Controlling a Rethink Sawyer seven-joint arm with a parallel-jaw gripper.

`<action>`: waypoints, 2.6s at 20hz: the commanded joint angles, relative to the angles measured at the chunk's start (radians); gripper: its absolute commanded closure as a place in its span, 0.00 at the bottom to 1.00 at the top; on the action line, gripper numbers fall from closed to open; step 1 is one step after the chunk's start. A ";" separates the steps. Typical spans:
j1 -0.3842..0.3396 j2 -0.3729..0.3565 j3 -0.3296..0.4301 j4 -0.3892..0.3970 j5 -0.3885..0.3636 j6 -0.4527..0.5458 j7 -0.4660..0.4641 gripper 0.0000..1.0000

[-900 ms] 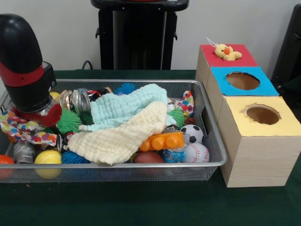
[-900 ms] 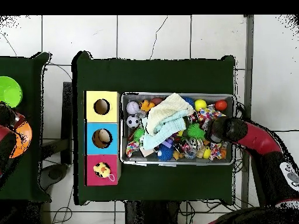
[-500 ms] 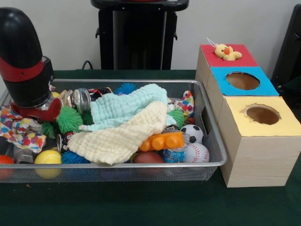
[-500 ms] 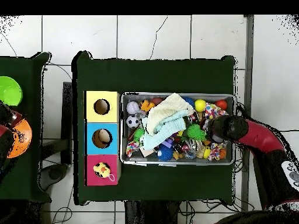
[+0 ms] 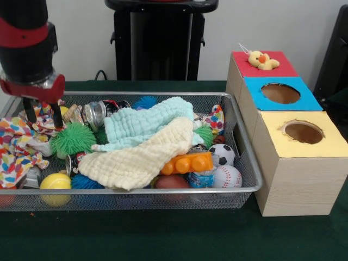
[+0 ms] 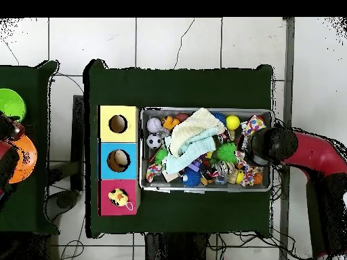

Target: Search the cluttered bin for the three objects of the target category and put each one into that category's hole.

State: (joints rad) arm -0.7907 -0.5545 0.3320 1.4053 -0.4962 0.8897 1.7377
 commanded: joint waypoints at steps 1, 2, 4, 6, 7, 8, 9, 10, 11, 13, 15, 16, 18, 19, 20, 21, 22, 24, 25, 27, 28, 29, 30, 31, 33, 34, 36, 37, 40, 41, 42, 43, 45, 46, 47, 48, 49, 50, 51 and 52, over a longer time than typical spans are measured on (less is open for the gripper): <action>0.044 -0.164 0.022 0.079 0.000 0.241 -0.218 0.00; 0.047 -0.166 0.024 0.078 0.004 0.252 -0.208 0.00; 0.053 -0.168 0.030 0.096 0.036 0.285 -0.166 0.00; 0.057 -0.161 0.036 0.127 0.075 0.288 -0.108 0.00; 0.064 -0.156 0.037 0.148 0.093 0.270 -0.070 0.00; 0.076 -0.147 0.034 0.163 0.108 0.241 -0.025 0.00; 0.087 -0.139 0.031 0.179 0.123 0.212 0.019 0.00; 0.099 -0.133 0.027 0.197 0.132 0.173 0.054 0.00; 0.115 -0.126 0.018 0.211 0.140 0.150 0.087 0.00; 0.144 -0.117 0.004 0.233 0.153 0.097 0.144 0.00; 0.174 -0.114 -0.014 0.255 0.167 0.061 0.188 0.00; 0.189 -0.116 -0.021 0.267 0.176 0.046 0.211 0.00; 0.218 -0.117 -0.036 0.286 0.188 0.013 0.247 0.00; 0.232 -0.114 -0.046 0.290 0.191 -0.007 0.260 0.00; 0.246 -0.107 -0.054 0.291 0.188 -0.033 0.266 0.00; 0.253 -0.090 -0.059 0.284 0.178 -0.063 0.257 0.00; 0.264 -0.065 -0.067 0.273 0.168 -0.090 0.254 0.00; 0.277 -0.011 -0.089 0.237 0.129 -0.162 0.238 0.00; 0.287 0.015 -0.103 0.218 0.106 -0.193 0.231 0.00; 0.309 0.049 -0.138 0.184 0.057 -0.257 0.212 0.00; 0.324 0.060 -0.159 0.165 0.040 -0.272 0.203 0.00; 0.331 0.070 -0.172 0.151 0.030 -0.291 0.198 0.00; 0.341 0.075 -0.187 0.141 0.024 -0.300 0.194 0.00; 0.352 0.080 -0.202 0.130 0.018 -0.310 0.189 0.00; 0.367 0.091 -0.225 0.124 0.026 -0.327 0.189 0.00; 0.366 0.104 -0.231 0.122 0.032 -0.337 0.184 0.00; 0.374 0.132 -0.246 0.112 0.043 -0.353 0.185 0.00; 0.377 0.144 -0.253 0.106 0.048 -0.356 0.184 0.00; 0.371 0.215 -0.255 0.081 0.095 -0.355 0.188 0.00; 0.373 0.225 -0.255 0.075 0.101 -0.346 0.183 0.00; 0.373 0.231 -0.256 0.063 0.105 -0.332 0.174 0.00; 0.374 0.233 -0.252 0.058 0.113 -0.294 0.156 0.00; 0.377 0.235 -0.257 0.048 0.127 -0.265 0.150 0.00; 0.378 0.236 -0.259 0.043 0.134 -0.251 0.147 1.00; 0.379 0.233 -0.260 0.040 0.140 -0.244 0.145 1.00; 0.375 0.229 -0.258 0.037 0.145 -0.234 0.134 1.00; 0.373 0.226 -0.255 0.032 0.147 -0.231 0.121 1.00; 0.368 0.201 -0.250 0.034 0.156 -0.206 0.102 1.00; 0.363 0.182 -0.246 0.033 0.163 -0.176 0.083 1.00; 0.354 0.160 -0.242 0.037 0.169 -0.157 0.066 1.00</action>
State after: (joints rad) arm -0.4151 -0.4321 0.0943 1.4748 -0.3653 0.5648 1.7453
